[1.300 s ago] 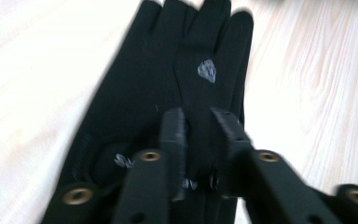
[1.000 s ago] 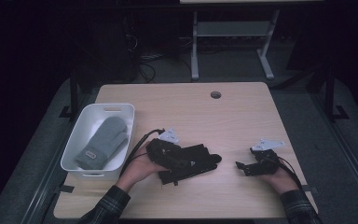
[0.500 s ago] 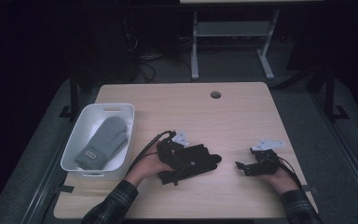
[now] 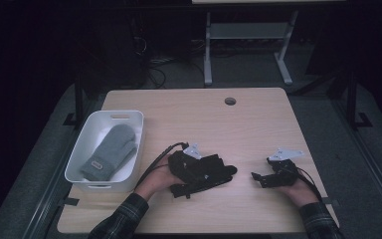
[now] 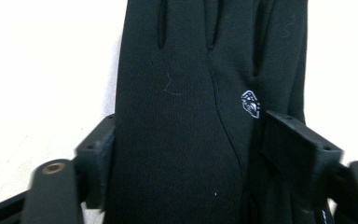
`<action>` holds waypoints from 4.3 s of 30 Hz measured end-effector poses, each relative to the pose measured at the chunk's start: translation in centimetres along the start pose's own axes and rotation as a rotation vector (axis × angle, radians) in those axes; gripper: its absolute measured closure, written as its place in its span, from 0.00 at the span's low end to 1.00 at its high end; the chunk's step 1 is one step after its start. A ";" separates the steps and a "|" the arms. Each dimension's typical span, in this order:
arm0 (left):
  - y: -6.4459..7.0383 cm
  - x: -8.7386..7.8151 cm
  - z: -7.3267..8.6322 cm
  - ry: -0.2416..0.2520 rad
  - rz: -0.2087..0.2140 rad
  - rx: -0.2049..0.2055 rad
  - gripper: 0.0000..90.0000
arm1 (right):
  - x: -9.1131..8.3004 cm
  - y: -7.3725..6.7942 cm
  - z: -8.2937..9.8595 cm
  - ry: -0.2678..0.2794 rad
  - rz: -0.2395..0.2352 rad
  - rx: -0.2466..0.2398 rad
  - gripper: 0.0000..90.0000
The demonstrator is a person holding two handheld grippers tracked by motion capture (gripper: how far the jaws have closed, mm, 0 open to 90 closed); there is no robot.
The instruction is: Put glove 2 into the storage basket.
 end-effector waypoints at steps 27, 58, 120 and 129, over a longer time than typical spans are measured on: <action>-1.1 -3.8 -1.5 -0.038 0.028 -0.153 0.78 | 0.0 0.0 0.0 -0.002 0.000 0.007 0.15; -13.1 -22.4 6.1 0.003 -0.330 -0.489 0.78 | 0.0 -0.1 0.0 -0.001 0.000 0.009 0.15; -11.9 -18.5 3.5 0.133 -0.396 -0.443 0.24 | 0.0 -0.1 0.0 -0.001 0.002 0.012 0.15; -9.9 -16.4 1.3 0.160 -0.341 -0.401 0.23 | 0.0 0.0 0.0 0.000 0.003 0.008 0.15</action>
Point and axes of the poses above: each handheld gripper's, and its own axes: x roughly forward along the jaws, z roughly out of its underside, y roughly to its right, the point moved 6 cm from there along x, roughly forward along the jaws, and after that the axes turned 15 degrees about -z, right-handed, at the moved point
